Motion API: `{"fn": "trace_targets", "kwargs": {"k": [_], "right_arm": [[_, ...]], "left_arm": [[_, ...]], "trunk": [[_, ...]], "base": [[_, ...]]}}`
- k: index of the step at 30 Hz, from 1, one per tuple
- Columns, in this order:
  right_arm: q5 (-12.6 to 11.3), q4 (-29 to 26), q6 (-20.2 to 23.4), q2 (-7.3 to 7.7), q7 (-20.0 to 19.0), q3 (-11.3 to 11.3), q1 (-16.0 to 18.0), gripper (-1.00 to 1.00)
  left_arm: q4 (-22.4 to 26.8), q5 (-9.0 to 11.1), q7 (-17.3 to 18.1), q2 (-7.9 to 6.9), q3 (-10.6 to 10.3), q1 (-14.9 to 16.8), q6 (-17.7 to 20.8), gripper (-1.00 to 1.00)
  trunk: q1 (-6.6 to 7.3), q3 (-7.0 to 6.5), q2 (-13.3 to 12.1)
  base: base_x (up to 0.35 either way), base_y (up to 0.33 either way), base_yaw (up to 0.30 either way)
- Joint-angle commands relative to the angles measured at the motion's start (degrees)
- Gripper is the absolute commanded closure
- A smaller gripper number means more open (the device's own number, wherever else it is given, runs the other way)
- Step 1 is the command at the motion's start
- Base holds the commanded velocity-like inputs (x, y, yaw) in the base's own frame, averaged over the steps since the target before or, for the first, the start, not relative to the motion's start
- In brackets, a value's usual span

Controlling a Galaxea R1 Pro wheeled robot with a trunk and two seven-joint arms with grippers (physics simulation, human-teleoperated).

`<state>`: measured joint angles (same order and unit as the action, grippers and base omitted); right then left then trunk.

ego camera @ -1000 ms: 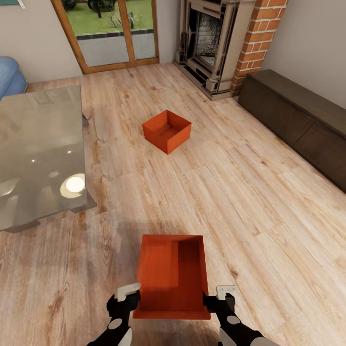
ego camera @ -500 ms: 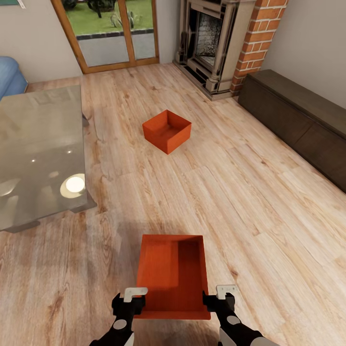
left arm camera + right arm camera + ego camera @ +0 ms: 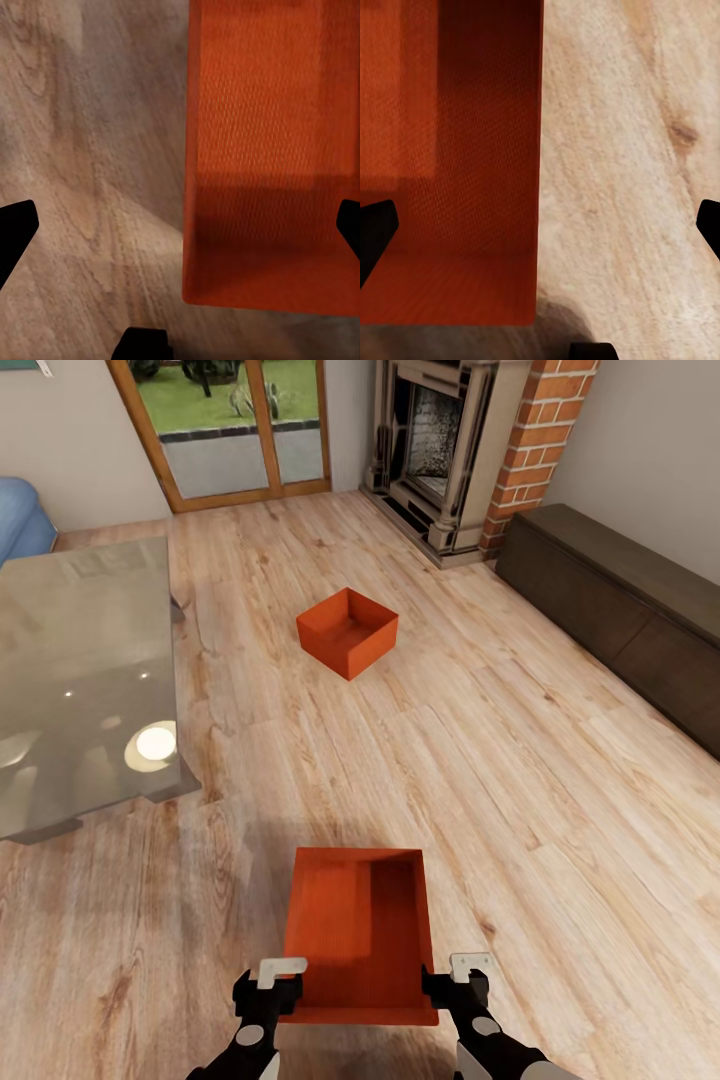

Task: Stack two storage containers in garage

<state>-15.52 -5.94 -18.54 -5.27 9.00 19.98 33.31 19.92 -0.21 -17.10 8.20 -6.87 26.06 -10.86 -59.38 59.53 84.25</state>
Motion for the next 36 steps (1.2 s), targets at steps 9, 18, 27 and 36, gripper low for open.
{"fn": "trace_targets", "kwargs": {"k": [9,18,27,36], "right_arm": [[-0.47,0.05,-0.18,-0.01,0.23,0.50,0.01,-1.00],[-0.47,0.05,-0.18,-0.01,0.23,0.52,0.04,-1.00],[-0.47,0.05,-0.17,-0.01,0.23,0.58,0.04,-1.00],[-0.47,0.05,-0.18,-0.01,0.23,0.56,0.04,-1.00]], "left_arm": [[-0.07,0.03,-0.40,-0.19,-0.77,0.04,-0.21,-1.00],[-0.04,-0.04,-0.39,-0.26,-0.95,0.03,-0.21,-1.00],[-0.06,-0.10,-0.39,-0.37,-1.04,0.02,-0.21,-1.00],[-0.19,-0.14,-0.39,-0.38,-1.03,0.00,-0.25,-1.00]], "trunk": [[-1.98,1.65,3.64],[-3.96,3.26,7.25],[-5.93,4.88,10.86],[-7.91,6.50,14.47]], "base": [[0.000,0.000,0.000],[0.000,0.000,0.000],[0.000,0.000,0.000],[0.000,0.000,0.000]]}}
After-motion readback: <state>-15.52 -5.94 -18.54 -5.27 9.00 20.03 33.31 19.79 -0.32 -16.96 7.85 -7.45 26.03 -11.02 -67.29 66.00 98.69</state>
